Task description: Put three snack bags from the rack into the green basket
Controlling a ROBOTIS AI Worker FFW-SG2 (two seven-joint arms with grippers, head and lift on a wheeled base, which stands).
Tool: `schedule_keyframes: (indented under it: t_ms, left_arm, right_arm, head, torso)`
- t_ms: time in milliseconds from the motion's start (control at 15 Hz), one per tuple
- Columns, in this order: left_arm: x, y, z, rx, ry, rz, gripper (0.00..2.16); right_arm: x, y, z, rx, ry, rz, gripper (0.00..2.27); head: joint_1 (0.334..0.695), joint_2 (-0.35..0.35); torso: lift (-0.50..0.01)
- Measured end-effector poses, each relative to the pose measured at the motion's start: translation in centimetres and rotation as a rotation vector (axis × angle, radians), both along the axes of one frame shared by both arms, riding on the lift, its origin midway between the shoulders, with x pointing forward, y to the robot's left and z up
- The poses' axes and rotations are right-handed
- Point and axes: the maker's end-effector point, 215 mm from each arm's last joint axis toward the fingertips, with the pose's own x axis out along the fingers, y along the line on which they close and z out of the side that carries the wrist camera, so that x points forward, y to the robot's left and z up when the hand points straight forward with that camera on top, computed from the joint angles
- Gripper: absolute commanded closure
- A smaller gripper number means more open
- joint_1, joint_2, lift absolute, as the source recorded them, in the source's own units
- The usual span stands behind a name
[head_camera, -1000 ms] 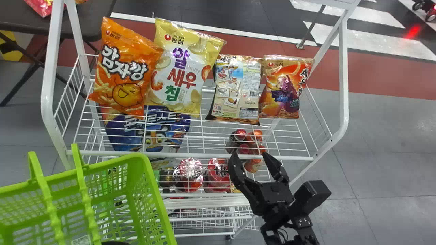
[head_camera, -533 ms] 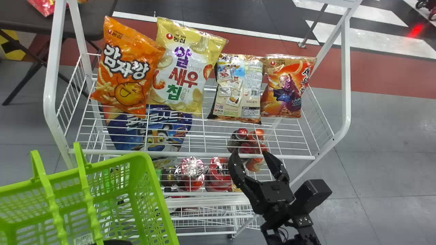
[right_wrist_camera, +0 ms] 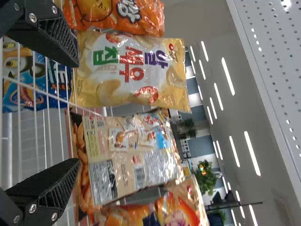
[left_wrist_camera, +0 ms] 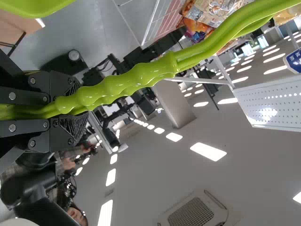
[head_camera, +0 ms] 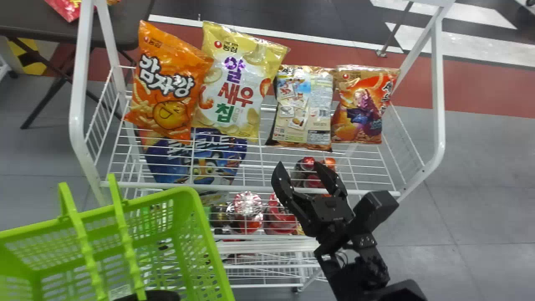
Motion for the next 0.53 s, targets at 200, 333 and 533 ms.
schedule_keyframes:
  t_ms: [200, 333, 533]
  left_arm:
    - [0.0, 0.2, -0.1, 0.003, 0.015, 0.003, 2.15]
    - [-0.1, 0.2, -0.1, 0.002, 0.022, 0.003, 2.15]
    - [-0.2, 0.3, 0.0, 0.002, 0.035, 0.004, 2.15]
  right_arm:
    - [2.2, 4.7, 0.3, -0.031, 0.031, 0.097, 0.1]
    - [3.4, 8.4, 0.7, -0.063, 0.046, 0.168, 0.1]
    - [5.2, 12.8, 2.1, -0.09, 0.054, 0.234, 0.1]
  head:
    - [0.695, -0.09]
    - [0.695, -0.014]
    - [0.695, 0.067]
  torso:
    - [0.0]
    - [0.0]
    - [0.0]
